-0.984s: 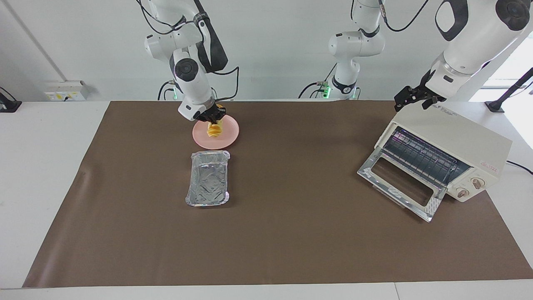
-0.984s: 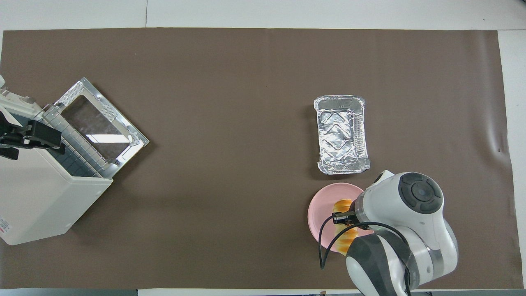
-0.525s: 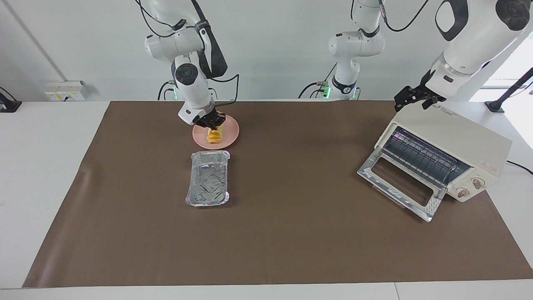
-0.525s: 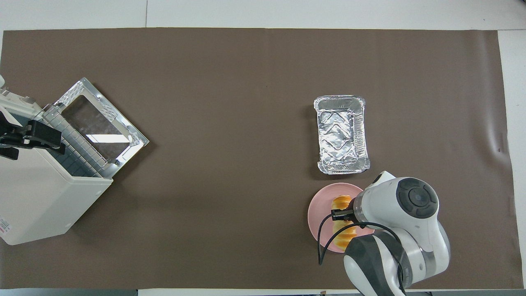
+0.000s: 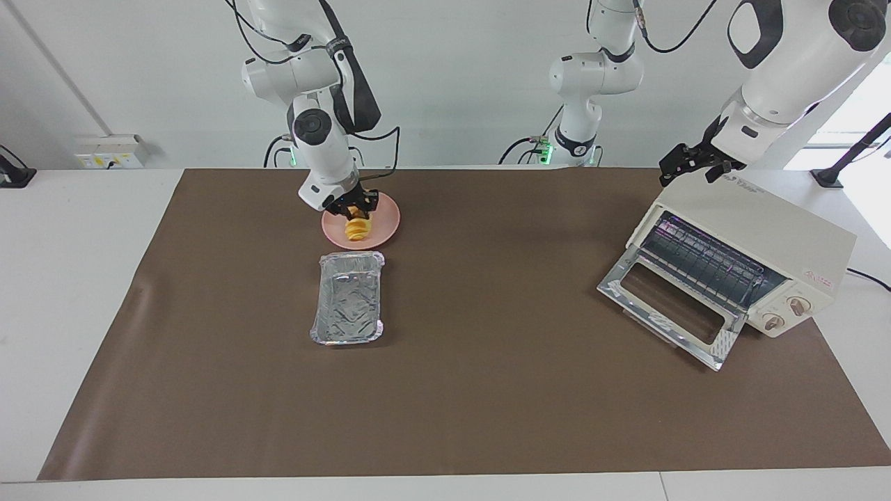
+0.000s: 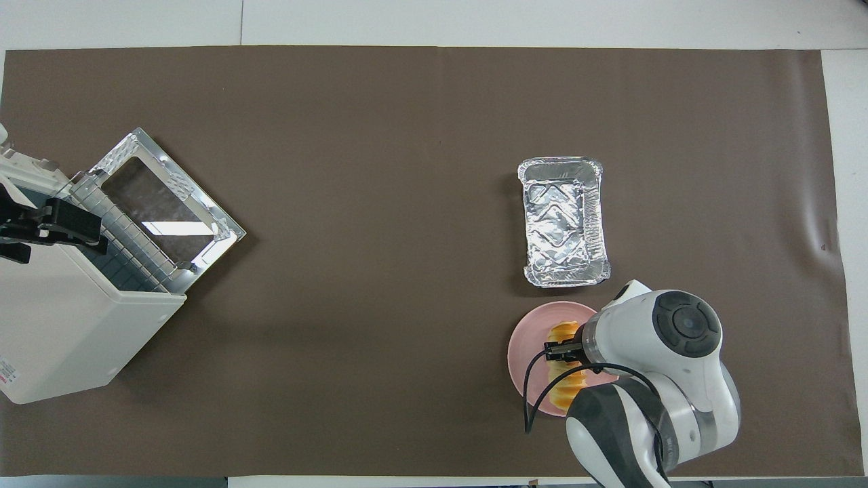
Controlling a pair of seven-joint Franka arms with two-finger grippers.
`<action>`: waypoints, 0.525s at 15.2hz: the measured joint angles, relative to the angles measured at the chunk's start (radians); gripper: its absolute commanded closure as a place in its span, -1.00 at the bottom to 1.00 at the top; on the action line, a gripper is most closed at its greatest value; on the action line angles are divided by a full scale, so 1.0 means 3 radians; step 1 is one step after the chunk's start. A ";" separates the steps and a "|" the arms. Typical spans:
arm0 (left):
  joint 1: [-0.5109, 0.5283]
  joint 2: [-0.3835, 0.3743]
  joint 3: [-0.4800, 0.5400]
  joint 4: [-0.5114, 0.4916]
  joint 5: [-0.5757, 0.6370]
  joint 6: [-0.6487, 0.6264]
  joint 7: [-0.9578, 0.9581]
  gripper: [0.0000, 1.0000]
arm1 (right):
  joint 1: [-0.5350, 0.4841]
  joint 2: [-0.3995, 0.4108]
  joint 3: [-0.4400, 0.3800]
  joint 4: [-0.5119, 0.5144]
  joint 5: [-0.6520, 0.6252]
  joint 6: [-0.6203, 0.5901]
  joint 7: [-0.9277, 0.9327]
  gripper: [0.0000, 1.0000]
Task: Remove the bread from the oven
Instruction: 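Open the right gripper and withdraw it from the plate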
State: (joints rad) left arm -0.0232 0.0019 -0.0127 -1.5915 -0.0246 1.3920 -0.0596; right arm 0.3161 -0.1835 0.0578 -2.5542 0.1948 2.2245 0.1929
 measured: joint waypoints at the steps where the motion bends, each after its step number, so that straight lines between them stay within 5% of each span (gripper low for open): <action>1: 0.0000 0.0000 0.0000 0.0000 0.0000 0.0000 0.0000 -1.00 | -0.0016 0.0004 -0.0003 0.0068 0.0000 -0.0010 0.0000 -1.00; 8: 0.0000 0.0000 0.0000 0.0000 0.0000 0.0000 0.0000 -1.00 | -0.0345 0.0003 -0.0026 0.1188 -0.0065 -0.0845 -0.0005 -1.00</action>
State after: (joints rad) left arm -0.0232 0.0019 -0.0127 -1.5915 -0.0246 1.3920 -0.0596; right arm 0.2125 -0.1827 0.0501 -2.1980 0.1754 1.9710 0.1913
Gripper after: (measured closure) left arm 0.000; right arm 0.000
